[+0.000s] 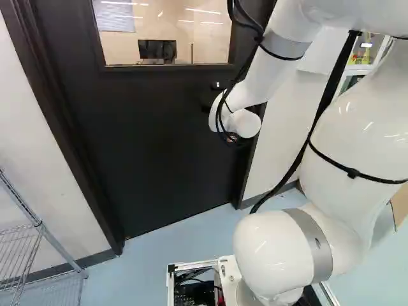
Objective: Open the door and move inside
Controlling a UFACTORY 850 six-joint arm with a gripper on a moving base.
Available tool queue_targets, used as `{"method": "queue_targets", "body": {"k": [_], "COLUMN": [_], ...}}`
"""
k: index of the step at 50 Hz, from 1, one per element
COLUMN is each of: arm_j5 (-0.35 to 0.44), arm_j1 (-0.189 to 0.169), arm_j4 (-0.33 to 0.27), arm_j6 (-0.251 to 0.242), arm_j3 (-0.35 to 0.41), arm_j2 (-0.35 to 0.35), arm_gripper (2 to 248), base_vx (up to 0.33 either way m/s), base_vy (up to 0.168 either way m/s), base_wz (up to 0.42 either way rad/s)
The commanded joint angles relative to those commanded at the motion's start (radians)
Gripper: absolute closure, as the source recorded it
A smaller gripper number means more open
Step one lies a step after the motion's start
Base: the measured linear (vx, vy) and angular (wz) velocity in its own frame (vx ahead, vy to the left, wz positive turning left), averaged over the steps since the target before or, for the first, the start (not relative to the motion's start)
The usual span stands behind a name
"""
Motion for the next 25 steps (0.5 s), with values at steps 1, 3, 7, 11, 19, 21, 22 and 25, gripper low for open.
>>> {"method": "queue_targets", "body": {"k": [1,3,7,11,19,21,22,25], "arm_j5": [0.0,0.0,0.0,0.0,0.0,0.0,0.0,0.0], "arm_j1": [0.0,0.0,0.0,0.0,0.0,0.0,0.0,0.0], "arm_j4": [0.0,0.0,0.0,0.0,0.0,0.0,0.0,0.0], "arm_j6": [0.0,0.0,0.0,0.0,0.0,0.0,0.0,0.0], "arm_j3": [0.0,0.001,0.001,0.002,0.002,0.002,0.002,0.003], "arm_j2": [-0.002,-0.007,-0.015,-0.024,-0.041,-0.043,-0.044,-0.045], "arm_gripper": [3,3,3,3,3,3,3,3], "base_vx": [0.0,0.0,0.0,0.0,0.0,0.0,0.0,0.0], "base_vy": [0.0,0.0,0.0,0.0,0.0,0.0,0.0,0.0], "base_wz": [0.0,0.0,0.0,0.0,0.0,0.0,0.0,0.0]}}
